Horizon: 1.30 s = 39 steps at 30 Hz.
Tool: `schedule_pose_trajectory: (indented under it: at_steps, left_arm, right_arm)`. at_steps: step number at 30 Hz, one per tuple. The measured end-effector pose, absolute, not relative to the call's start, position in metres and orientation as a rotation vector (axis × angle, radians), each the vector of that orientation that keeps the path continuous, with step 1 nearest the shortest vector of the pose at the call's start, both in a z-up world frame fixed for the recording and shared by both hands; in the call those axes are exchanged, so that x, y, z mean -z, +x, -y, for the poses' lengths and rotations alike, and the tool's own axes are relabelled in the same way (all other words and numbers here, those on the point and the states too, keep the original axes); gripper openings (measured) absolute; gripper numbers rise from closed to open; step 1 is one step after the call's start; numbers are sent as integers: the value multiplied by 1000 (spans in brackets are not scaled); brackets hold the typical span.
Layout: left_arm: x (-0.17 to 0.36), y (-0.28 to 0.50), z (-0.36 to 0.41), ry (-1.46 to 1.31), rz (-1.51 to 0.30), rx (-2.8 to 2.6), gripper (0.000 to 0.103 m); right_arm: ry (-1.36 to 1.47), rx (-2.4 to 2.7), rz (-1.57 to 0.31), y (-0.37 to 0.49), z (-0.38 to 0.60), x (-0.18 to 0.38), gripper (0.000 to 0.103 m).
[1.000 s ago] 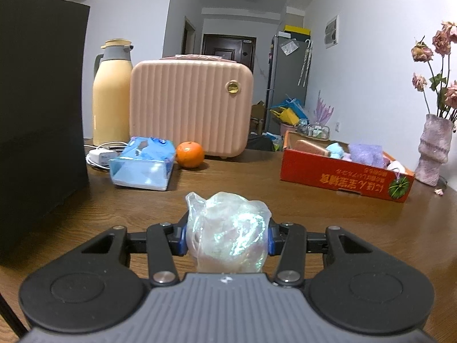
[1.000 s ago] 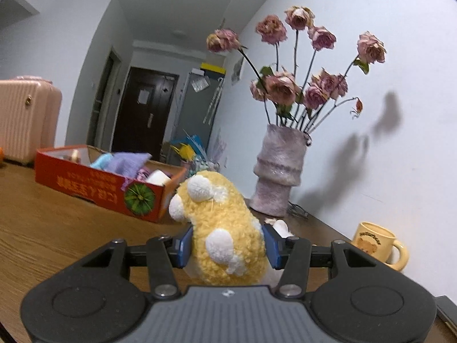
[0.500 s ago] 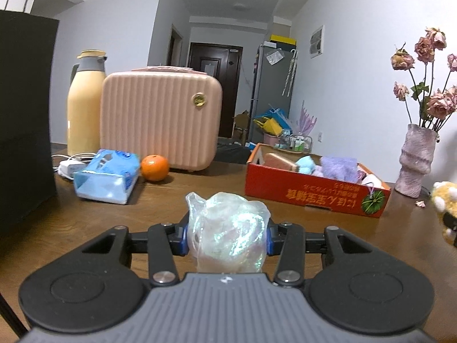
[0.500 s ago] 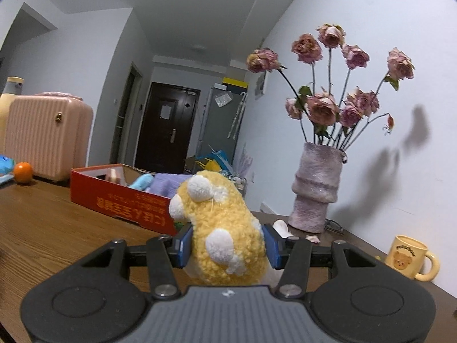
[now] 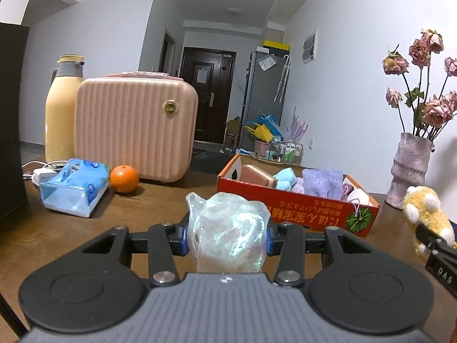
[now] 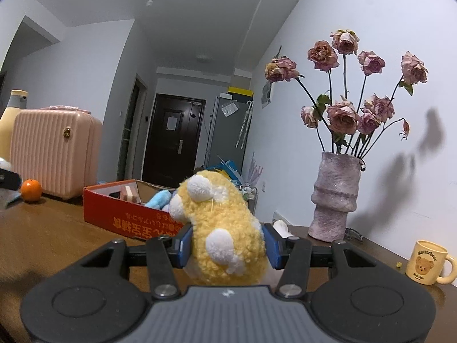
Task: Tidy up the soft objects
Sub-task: 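Carry the plastic bag and yellow plush with both tools toward the cardboard box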
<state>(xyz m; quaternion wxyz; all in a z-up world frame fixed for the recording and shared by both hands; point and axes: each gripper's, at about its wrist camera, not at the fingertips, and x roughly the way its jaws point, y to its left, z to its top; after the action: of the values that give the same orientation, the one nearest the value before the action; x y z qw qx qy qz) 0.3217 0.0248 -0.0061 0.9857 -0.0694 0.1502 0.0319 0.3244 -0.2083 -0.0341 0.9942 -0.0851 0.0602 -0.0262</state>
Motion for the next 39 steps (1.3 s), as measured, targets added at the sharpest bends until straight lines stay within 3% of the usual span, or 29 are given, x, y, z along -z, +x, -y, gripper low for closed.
schedule_pose_trajectory:
  at_steps: [39]
  left_arm:
    - [-2,465,34,-165,-239,-34,45]
  right_arm:
    - [-122,31,-33,444,179,32,51]
